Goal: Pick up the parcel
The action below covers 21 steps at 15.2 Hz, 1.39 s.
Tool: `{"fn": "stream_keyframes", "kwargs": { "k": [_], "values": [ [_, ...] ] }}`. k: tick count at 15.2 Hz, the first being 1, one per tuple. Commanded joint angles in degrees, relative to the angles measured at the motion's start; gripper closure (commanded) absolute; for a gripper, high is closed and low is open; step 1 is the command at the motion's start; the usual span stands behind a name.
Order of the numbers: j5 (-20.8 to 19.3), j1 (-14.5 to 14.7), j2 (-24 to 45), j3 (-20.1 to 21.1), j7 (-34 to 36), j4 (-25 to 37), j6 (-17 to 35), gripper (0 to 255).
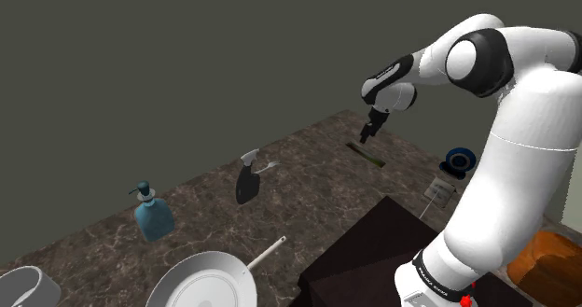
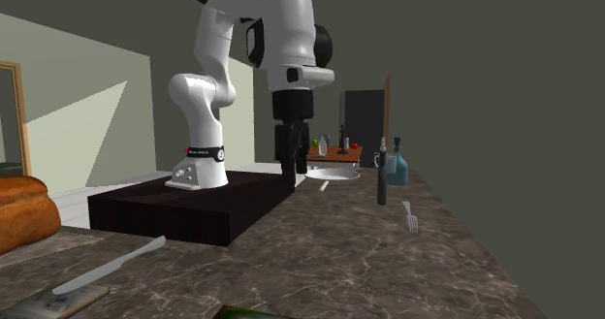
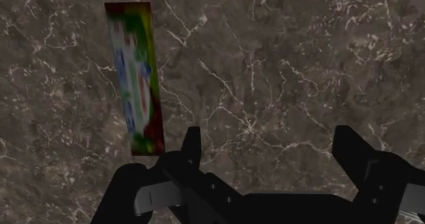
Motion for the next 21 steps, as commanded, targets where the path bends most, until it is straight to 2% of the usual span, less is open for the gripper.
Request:
{"fn": "stream_keyframes", "kwargs": {
  "k": [1, 7, 15, 21],
  "values": [
    [2.51, -1.97, 4.48, 0.79, -2.48, 3.26, 0.39, 0],
    [7.38, -8.63, 17.53, 3.64, -7.49, 14.83, 0.24, 0],
    [9.63, -17.02, 35.19, 6.40, -9.66, 34.90, -2.95, 0],
    [10.48, -17.90, 38.89, 7.52, -10.00, 36.64, -0.89, 0]
  ]
}}
